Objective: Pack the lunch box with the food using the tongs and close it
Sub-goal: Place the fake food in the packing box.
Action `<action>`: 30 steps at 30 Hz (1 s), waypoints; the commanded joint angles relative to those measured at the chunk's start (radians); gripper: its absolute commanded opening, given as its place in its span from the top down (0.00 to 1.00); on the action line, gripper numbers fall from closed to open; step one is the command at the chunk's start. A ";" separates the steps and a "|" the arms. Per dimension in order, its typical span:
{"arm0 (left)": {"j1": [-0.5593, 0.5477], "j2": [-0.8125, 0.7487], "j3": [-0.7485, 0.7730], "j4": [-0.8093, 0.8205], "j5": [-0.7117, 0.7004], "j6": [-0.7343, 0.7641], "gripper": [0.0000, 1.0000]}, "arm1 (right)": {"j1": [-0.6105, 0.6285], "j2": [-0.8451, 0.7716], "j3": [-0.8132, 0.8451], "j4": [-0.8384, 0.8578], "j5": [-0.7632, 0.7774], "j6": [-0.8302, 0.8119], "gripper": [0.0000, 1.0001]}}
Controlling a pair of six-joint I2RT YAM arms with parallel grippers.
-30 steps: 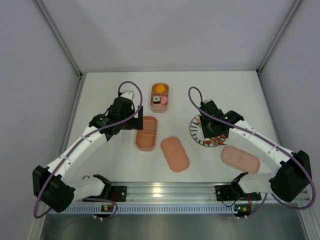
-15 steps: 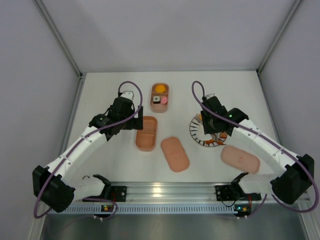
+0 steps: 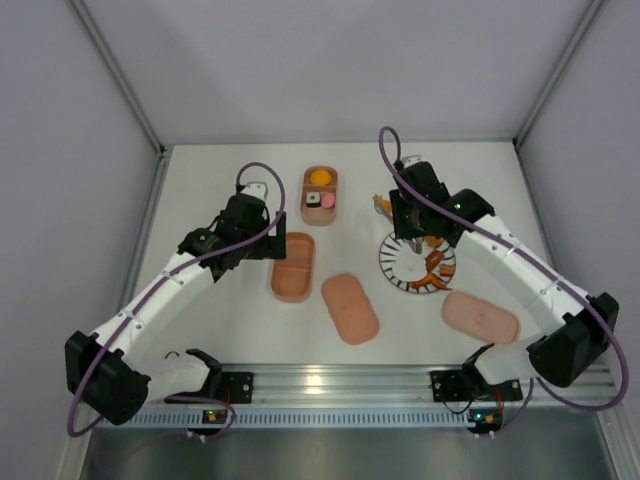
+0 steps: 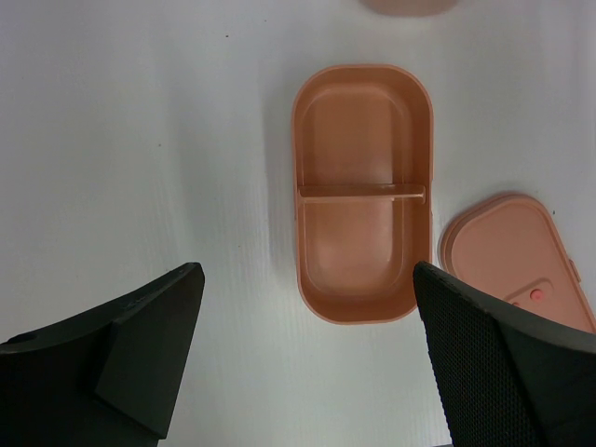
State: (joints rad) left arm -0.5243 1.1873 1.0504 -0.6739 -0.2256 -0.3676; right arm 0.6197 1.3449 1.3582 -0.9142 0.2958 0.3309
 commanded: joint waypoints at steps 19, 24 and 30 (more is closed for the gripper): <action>0.004 -0.006 0.002 0.027 -0.020 0.004 0.01 | 0.173 0.526 0.486 0.144 -0.100 -0.024 0.77; 0.006 -0.003 0.002 0.030 -0.018 0.006 0.01 | 0.175 0.548 0.481 0.173 -0.081 -0.027 0.76; 0.006 -0.002 0.002 0.028 -0.014 0.002 0.01 | 0.175 0.562 0.484 0.178 -0.073 -0.036 0.73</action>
State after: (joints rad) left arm -0.5243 1.1873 1.0504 -0.6739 -0.2291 -0.3672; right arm 0.7792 1.9091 1.7885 -0.8219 0.2028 0.3096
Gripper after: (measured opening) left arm 0.990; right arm 0.341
